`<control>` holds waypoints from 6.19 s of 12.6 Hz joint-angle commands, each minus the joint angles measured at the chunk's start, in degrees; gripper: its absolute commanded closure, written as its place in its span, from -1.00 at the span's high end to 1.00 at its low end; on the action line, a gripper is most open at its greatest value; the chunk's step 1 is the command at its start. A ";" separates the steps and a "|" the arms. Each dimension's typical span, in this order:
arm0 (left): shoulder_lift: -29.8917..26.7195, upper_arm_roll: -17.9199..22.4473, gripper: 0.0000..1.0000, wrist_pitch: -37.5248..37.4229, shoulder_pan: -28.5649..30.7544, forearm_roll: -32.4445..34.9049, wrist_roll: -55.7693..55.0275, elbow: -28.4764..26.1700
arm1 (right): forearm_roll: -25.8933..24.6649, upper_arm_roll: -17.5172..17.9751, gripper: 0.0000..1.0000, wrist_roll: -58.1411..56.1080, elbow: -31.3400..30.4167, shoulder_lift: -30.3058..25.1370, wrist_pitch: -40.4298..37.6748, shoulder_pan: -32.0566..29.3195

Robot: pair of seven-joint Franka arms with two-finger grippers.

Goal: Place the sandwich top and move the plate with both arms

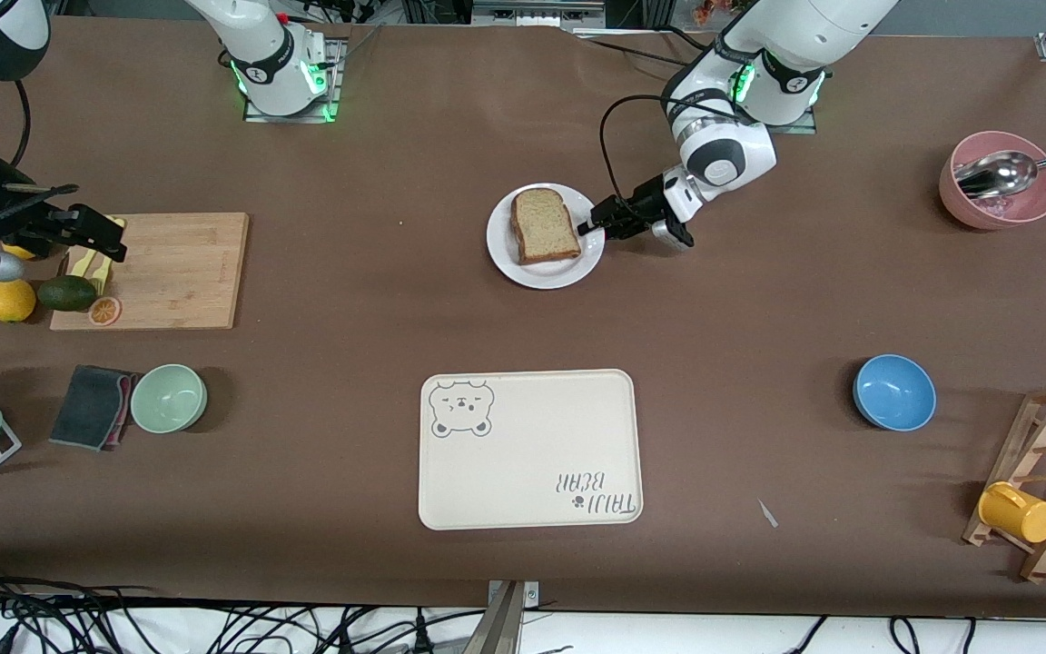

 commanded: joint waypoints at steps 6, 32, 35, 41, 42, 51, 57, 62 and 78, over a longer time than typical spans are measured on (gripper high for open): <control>0.04 -0.39 0.08 2.25 -0.03 -1.52 2.29 0.63 | -0.84 0.48 1.00 -0.75 0.37 0.03 -0.79 -0.22; 0.30 -0.30 -1.00 9.62 0.58 -1.61 -5.26 15.11 | -1.10 0.31 1.00 1.10 0.37 0.03 0.27 -0.31; 5.55 0.05 -1.00 11.55 0.58 -1.61 -5.80 23.44 | -1.10 0.48 1.00 1.28 0.37 0.03 0.27 -0.22; 17.59 4.08 -1.00 14.64 -0.29 -0.38 -5.71 42.51 | -1.10 0.48 1.00 1.28 0.37 0.03 0.35 -0.22; 19.70 4.70 -1.00 14.99 -0.38 0.75 -5.80 45.94 | -1.10 0.40 1.00 1.28 0.37 0.03 0.35 -0.22; 28.69 9.89 -1.00 15.61 -4.07 4.46 -5.89 55.91 | -1.01 0.48 1.00 1.28 0.54 0.03 0.53 -0.22; 28.43 9.89 -0.75 15.61 -4.07 4.37 -5.80 55.29 | -1.01 0.48 1.00 1.36 0.37 0.82 1.41 -0.22; 26.23 9.37 0.99 21.32 -3.02 6.03 -5.98 55.73 | 0.21 0.39 1.00 1.71 0.10 0.12 -0.16 -0.31; 19.99 2.42 1.00 36.07 0.86 6.39 -9.49 54.68 | 3.73 0.66 1.00 4.26 1.16 -1.99 1.23 -0.22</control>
